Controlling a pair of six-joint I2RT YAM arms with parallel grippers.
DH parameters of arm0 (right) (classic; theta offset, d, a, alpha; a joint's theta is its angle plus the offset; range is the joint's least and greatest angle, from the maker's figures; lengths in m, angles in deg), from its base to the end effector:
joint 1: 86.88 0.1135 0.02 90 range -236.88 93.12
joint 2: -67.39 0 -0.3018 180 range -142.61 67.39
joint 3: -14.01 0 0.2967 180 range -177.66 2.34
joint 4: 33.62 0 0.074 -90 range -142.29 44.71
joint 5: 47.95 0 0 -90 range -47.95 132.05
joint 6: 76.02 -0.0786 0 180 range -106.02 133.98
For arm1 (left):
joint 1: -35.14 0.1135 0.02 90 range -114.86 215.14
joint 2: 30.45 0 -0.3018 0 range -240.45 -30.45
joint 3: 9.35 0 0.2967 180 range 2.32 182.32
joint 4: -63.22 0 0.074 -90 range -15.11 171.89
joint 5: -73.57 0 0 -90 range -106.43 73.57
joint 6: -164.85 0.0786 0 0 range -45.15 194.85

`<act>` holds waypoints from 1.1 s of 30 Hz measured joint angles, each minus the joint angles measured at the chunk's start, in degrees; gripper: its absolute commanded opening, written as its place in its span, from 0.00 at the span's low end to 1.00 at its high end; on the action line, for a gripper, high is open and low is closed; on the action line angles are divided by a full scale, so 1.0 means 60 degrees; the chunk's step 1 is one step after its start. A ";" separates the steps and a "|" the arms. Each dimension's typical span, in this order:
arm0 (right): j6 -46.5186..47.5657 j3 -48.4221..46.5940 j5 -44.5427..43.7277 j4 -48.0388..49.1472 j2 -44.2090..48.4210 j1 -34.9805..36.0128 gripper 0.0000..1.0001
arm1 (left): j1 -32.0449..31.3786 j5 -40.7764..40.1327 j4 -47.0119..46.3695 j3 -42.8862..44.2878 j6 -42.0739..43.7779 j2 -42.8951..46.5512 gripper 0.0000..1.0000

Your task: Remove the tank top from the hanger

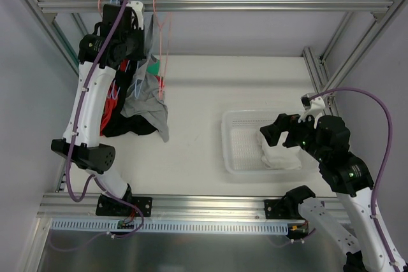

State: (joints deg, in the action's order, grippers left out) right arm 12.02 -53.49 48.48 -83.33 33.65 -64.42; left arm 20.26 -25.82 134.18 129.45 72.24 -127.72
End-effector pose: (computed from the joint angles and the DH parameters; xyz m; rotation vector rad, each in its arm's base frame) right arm 0.1463 0.0700 0.4042 -0.4095 1.8208 0.3998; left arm 0.4018 -0.0935 0.5351 0.1228 2.0733 -0.0158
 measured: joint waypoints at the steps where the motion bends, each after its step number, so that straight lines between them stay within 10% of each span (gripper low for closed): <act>1: -0.0033 0.0025 0.0029 0.0029 0.0000 0.0000 0.99 | 0.0000 0.0262 -0.0015 0.0000 -0.0029 0.0058 0.00; 20: -0.0178 0.0044 0.0426 0.0237 0.0011 0.0000 0.99 | -0.0026 0.1497 -0.0277 -0.0091 -0.0820 0.1552 0.00; 33: -0.0288 0.0022 0.1056 0.0328 0.0036 0.0000 1.00 | -0.0029 0.1883 -0.0535 -0.3847 -0.1432 0.5577 0.00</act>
State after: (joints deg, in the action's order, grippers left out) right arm 10.29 -53.36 54.82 -81.36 33.87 -64.42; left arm 20.09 -14.52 130.97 106.37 63.65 -94.26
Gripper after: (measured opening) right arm 0.993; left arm 0.020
